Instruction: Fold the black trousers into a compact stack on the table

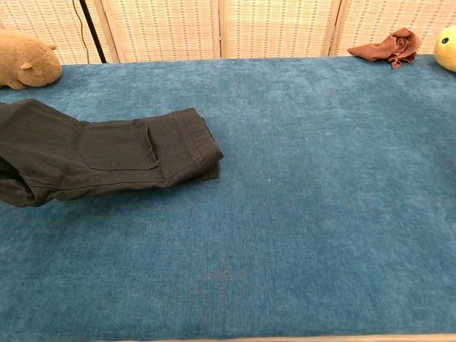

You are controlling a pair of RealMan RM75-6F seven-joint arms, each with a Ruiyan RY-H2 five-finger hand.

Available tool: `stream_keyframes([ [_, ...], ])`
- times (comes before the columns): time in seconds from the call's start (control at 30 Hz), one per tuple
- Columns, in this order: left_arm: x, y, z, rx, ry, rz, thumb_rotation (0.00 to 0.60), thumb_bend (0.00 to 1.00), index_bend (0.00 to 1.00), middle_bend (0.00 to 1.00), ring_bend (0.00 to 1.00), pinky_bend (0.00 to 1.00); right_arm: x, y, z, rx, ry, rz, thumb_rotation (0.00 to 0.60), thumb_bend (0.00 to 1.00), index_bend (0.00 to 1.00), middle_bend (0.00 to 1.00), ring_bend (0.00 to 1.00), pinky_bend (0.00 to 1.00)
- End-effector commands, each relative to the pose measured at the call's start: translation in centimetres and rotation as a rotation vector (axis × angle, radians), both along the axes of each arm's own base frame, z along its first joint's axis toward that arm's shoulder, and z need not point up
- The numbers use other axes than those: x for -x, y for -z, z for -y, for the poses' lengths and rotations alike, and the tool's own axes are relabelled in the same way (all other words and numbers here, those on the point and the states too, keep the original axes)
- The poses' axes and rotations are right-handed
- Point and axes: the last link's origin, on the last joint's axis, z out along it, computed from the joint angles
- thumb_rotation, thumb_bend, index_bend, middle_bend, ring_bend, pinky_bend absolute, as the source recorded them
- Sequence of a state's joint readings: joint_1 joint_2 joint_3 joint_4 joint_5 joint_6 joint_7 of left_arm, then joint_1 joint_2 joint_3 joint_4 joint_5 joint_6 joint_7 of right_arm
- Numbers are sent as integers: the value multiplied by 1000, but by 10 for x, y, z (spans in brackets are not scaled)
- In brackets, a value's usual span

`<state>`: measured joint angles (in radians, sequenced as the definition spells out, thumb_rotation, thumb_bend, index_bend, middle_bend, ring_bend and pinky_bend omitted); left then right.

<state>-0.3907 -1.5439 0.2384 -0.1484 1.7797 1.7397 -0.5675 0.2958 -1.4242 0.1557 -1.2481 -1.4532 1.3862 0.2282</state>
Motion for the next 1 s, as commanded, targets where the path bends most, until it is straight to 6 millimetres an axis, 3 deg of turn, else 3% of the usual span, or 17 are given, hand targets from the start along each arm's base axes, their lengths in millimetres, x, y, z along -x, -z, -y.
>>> stream_keyframes([
  [0.03,-6,4,-7,-5,17,11,600,610,703,544,443,445,0,0,0,-3,-1,3,600,0,0,0,0,68],
  [0.13,-15,8,-16,-11,51,19,600,609,703,544,442,445,-1,0,0,-1,-2,8,600,0,0,0,0,68],
  [0.27,-42,15,-38,-26,144,56,600,609,703,544,442,445,-1,-3,0,7,-2,19,600,0,0,0,0,68],
  [0.33,-70,22,-59,-36,231,80,600,608,703,544,441,445,-1,-6,0,12,-2,27,600,0,0,0,0,68],
  [0.5,-111,46,-91,-25,314,77,600,607,703,544,440,445,-1,-9,-1,14,-6,43,600,0,0,0,0,68],
  [0.77,-168,96,-112,38,428,79,600,604,699,544,434,445,-1,-13,-2,16,-6,57,600,0,0,0,0,68],
  [1.0,-196,125,-122,70,458,44,600,604,689,540,432,445,0,-15,-1,18,-5,63,600,0,0,0,0,68],
])
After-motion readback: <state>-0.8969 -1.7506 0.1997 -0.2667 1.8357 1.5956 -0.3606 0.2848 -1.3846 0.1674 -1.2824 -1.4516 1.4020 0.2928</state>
